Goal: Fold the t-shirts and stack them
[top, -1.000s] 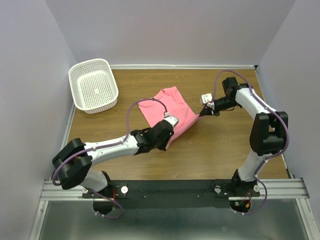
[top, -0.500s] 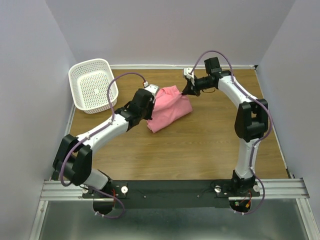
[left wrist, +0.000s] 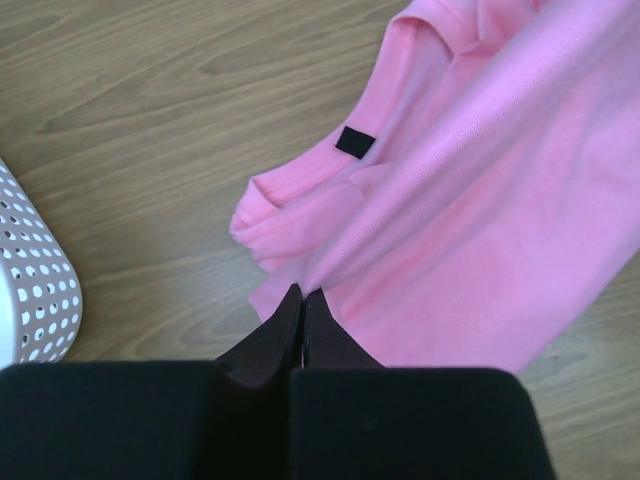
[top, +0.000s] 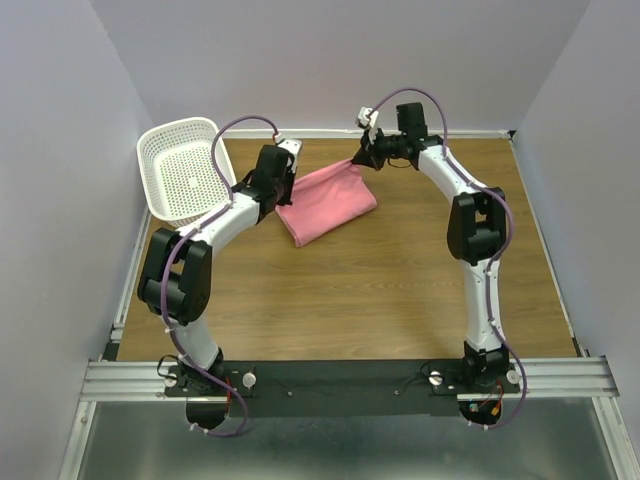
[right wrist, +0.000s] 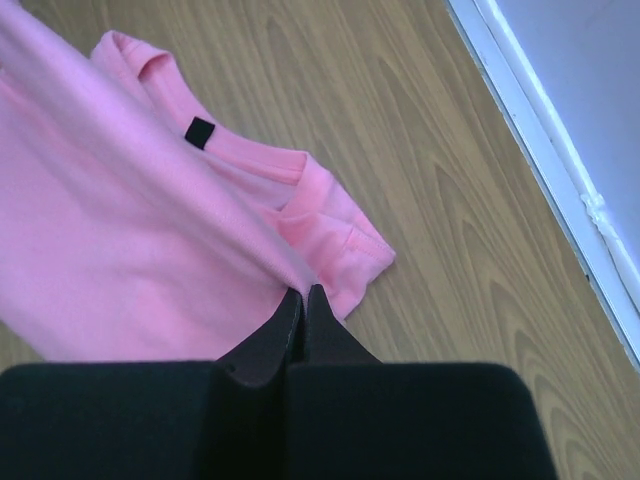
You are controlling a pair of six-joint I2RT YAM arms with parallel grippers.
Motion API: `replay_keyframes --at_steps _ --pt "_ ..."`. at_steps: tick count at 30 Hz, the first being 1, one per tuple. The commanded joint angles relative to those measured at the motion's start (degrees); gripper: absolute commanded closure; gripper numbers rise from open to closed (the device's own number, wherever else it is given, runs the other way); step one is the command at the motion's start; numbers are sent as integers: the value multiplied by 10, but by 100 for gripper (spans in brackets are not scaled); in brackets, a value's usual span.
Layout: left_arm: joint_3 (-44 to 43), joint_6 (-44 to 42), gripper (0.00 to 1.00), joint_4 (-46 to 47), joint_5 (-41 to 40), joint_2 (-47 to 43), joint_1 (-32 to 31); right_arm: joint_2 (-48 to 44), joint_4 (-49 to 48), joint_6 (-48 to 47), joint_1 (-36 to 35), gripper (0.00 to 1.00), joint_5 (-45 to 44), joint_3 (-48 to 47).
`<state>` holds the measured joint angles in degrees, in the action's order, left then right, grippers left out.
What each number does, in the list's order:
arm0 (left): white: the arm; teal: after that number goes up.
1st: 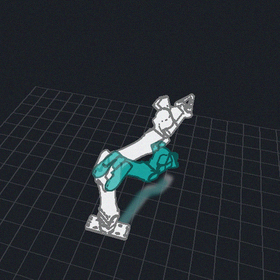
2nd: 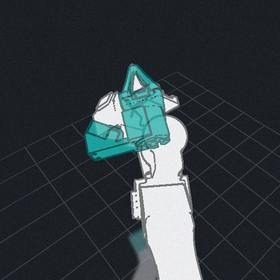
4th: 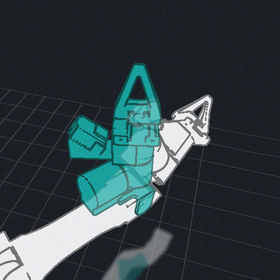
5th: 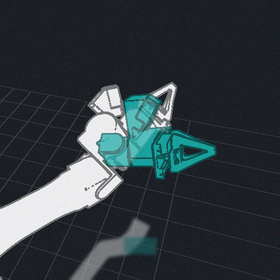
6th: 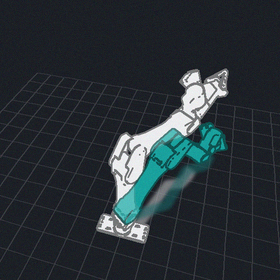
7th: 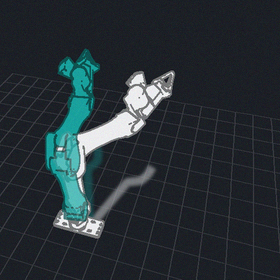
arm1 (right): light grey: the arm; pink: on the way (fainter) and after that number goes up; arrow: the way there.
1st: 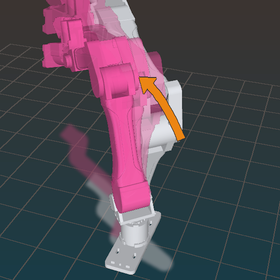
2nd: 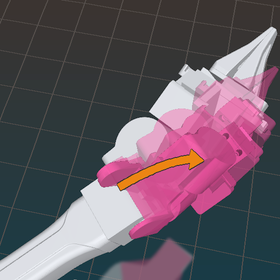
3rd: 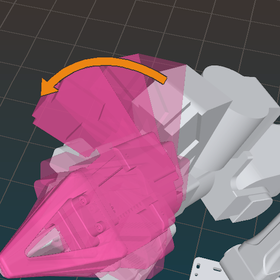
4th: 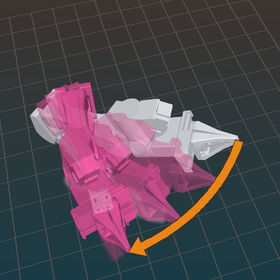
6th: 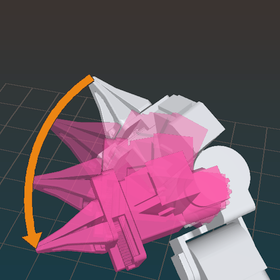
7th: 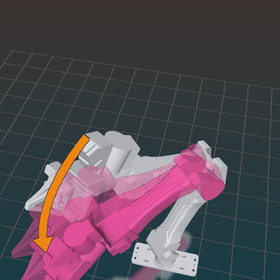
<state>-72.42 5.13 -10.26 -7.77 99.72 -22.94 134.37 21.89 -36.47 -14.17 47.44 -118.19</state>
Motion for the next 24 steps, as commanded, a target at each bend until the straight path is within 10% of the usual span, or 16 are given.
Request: replay_keyframes --at_steps 1,24 --pt "-20 -19 100 4 -1 17 13 34 -55 65 -9 100 -37 -41" --pt "-50 -13 100 4 1 73 47 92 -72 110 -22 99 -91 -96"
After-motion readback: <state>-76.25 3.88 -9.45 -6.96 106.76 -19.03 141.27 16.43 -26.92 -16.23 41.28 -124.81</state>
